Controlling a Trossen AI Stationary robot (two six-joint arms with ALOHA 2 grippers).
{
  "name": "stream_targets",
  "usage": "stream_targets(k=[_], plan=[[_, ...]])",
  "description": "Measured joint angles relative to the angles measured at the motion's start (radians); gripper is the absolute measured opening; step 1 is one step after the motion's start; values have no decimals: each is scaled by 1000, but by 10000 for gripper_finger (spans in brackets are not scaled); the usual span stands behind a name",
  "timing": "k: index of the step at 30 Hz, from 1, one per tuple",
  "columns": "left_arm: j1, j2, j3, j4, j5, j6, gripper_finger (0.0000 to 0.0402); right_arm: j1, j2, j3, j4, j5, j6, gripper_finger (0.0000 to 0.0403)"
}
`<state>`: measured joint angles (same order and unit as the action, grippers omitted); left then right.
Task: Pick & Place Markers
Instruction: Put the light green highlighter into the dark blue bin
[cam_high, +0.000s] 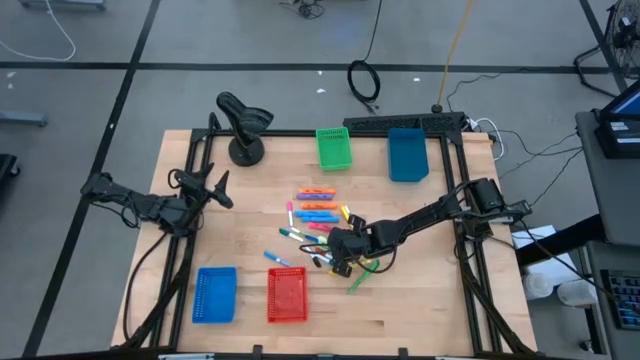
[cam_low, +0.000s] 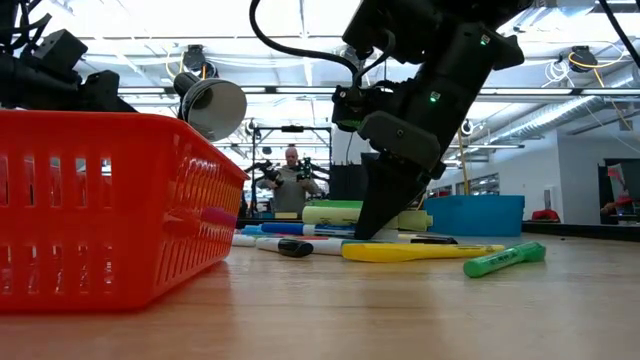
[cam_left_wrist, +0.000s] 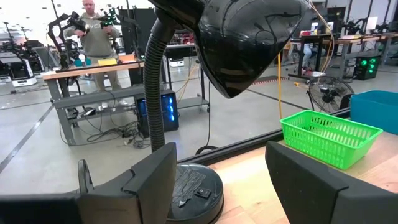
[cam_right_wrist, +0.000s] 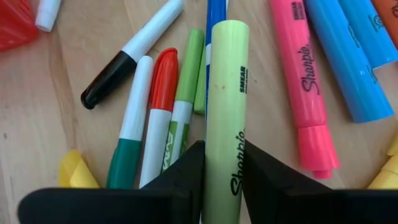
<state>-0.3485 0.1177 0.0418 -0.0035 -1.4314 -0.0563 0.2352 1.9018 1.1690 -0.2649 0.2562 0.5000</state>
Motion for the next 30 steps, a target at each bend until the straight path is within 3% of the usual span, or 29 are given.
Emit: stream_targets(k=[8,22,30], plan=[[0,0,0,0,0,0,251,0,0,0,-1,0,-19,86],[0,0,0,0,0,0,251,0,0,-1,-3,-34,-39,149],[0,0,0,0,0,0,251,0,-40,-1,-8,-47,-57,151]])
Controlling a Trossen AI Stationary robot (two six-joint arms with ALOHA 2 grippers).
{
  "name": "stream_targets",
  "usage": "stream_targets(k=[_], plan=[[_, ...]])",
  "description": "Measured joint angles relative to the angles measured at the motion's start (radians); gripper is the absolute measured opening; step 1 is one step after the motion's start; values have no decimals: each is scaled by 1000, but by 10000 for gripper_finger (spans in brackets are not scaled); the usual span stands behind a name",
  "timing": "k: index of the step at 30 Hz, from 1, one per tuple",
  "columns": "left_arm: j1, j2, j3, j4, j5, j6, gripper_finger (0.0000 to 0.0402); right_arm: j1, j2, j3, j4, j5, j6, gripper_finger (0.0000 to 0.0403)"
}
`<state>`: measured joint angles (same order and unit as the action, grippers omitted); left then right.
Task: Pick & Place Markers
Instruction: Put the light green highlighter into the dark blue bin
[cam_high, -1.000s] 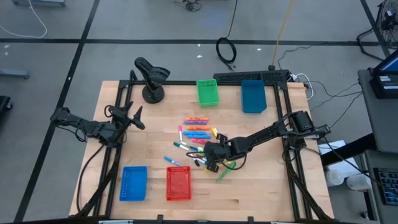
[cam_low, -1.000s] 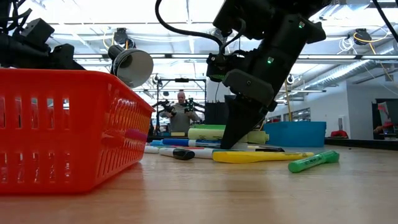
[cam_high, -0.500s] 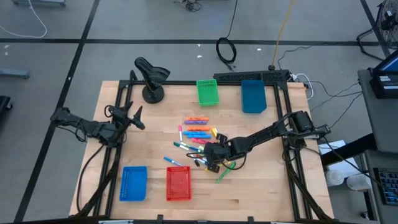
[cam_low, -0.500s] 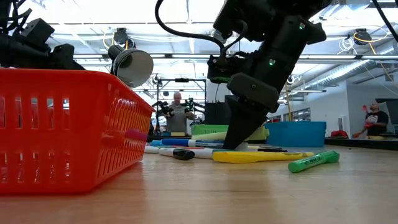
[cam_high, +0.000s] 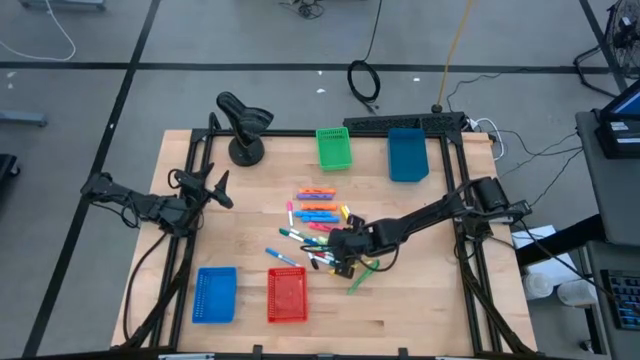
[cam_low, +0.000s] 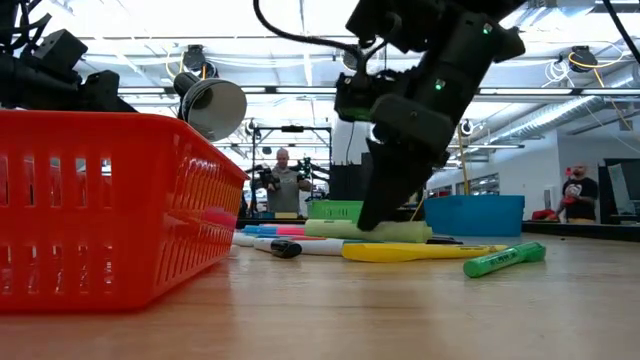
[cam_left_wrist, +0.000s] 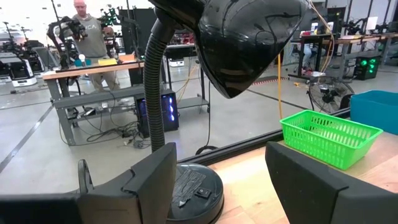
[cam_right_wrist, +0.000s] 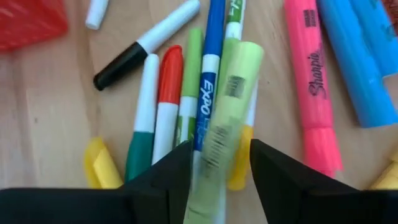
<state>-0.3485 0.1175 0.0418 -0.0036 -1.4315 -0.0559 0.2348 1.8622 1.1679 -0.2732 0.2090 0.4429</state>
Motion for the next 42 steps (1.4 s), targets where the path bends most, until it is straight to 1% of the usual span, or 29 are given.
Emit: stream_targets(k=[12,16,19,28,42], plan=[[0,0,0,0,0,0,251,0,-10,0,-12,0,-3,150],[0,0,0,0,0,0,251,-5,-10,0,-31,49,-7,151],[0,0,0,0,0,0,251,-6,-10,0,-58,66,12,149],[0,0,0,0,0,0,251,2,-10,0,-41,77,16,150],[0,0,0,0,0,0,251,2,23,2,-39,77,22,148]])
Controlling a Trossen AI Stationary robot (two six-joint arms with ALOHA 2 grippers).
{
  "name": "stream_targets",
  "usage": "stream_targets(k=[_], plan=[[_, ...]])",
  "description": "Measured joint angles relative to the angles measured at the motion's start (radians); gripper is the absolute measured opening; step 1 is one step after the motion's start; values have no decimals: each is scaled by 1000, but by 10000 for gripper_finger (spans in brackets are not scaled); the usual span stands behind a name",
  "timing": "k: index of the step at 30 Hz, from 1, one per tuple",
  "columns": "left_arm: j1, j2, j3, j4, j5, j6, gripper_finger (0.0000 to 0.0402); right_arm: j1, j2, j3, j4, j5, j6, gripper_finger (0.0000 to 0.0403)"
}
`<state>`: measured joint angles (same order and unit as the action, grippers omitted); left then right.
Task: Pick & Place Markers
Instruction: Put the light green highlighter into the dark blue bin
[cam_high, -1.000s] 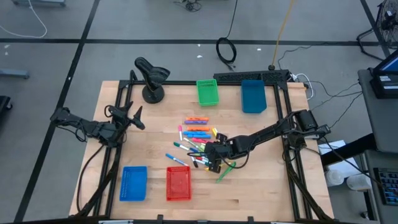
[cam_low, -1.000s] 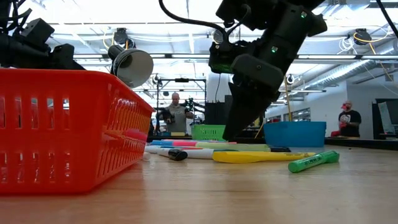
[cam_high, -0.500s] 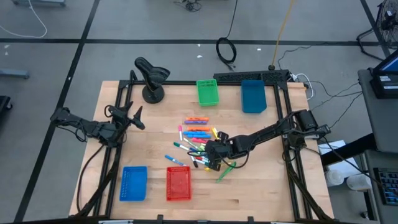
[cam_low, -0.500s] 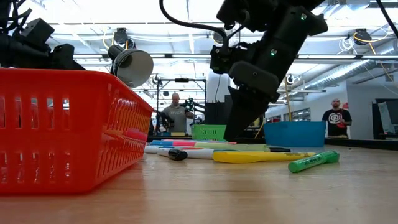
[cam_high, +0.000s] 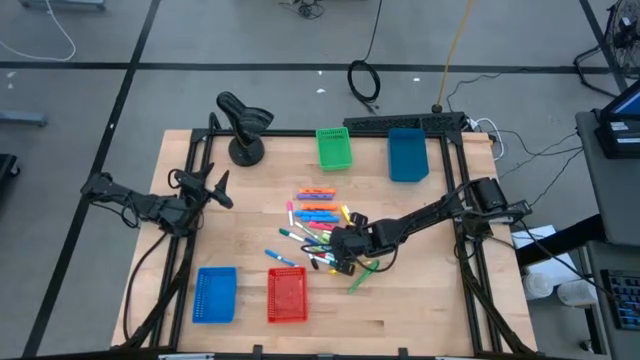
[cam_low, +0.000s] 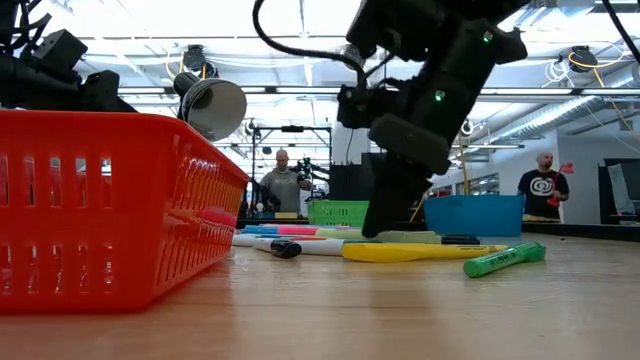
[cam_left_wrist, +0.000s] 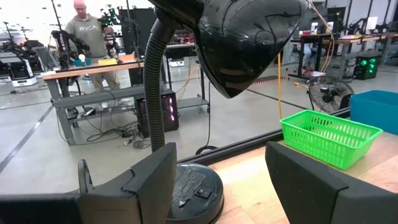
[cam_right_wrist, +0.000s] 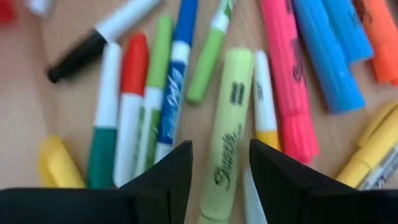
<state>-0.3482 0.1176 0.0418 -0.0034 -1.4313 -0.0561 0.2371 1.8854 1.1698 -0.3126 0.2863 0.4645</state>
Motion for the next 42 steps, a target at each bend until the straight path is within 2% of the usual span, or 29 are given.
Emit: stream_targets(k=[19,30,37,42], plan=[[0,0,0,0,0,0,251,-14,5,-116,111,2,-34,127],[0,0,0,0,0,0,251,-16,8,-117,115,1,-58,53],[0,0,0,0,0,0,251,-16,-15,-119,111,-5,-63,57],[0,0,0,0,0,0,251,-16,-97,-127,68,-18,-90,58]])
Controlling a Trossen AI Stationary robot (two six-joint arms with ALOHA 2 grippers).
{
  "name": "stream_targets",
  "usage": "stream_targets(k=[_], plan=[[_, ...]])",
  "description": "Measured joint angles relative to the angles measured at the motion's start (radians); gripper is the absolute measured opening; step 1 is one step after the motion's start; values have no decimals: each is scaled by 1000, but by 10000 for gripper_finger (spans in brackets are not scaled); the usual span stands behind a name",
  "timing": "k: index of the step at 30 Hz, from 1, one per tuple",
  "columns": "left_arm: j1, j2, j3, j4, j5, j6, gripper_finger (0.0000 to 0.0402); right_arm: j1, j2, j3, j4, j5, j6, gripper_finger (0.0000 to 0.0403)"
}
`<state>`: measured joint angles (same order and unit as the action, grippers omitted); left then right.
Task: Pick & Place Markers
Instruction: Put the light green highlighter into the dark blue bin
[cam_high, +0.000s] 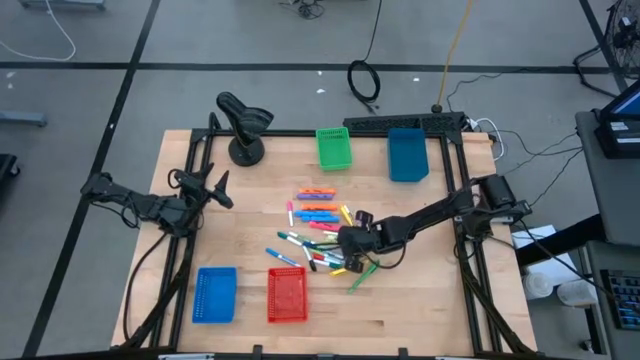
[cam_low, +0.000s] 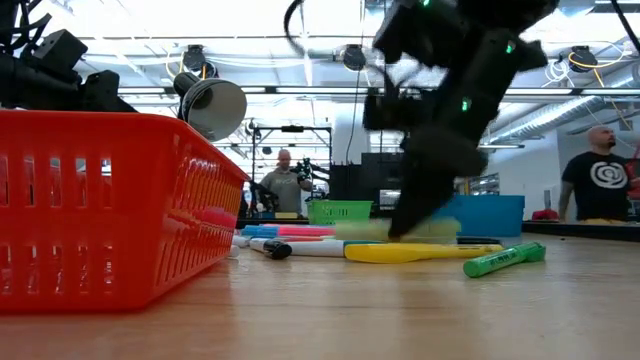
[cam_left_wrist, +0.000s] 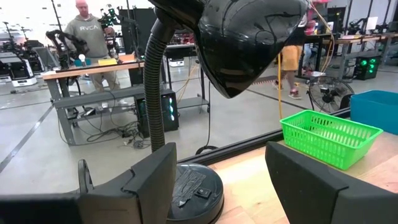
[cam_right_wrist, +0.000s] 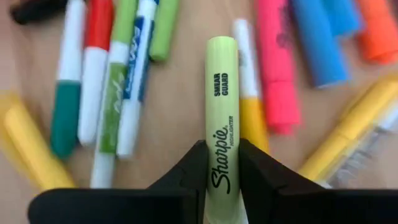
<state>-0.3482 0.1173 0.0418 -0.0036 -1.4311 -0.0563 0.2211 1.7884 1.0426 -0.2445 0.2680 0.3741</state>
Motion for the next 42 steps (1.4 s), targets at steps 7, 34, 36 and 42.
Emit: stream_targets(k=[7,34,36,42], plan=[[0,0,0,0,0,0,251,0,-123,5,15,14,-77,57],[0,0,0,5,0,0,251,-408,-639,-323,-78,127,-81,59],[0,0,0,6,-1,0,251,-465,-662,-338,-72,135,-95,59],[0,0,0,6,0,0,251,-652,-682,-379,-66,150,-108,59]])
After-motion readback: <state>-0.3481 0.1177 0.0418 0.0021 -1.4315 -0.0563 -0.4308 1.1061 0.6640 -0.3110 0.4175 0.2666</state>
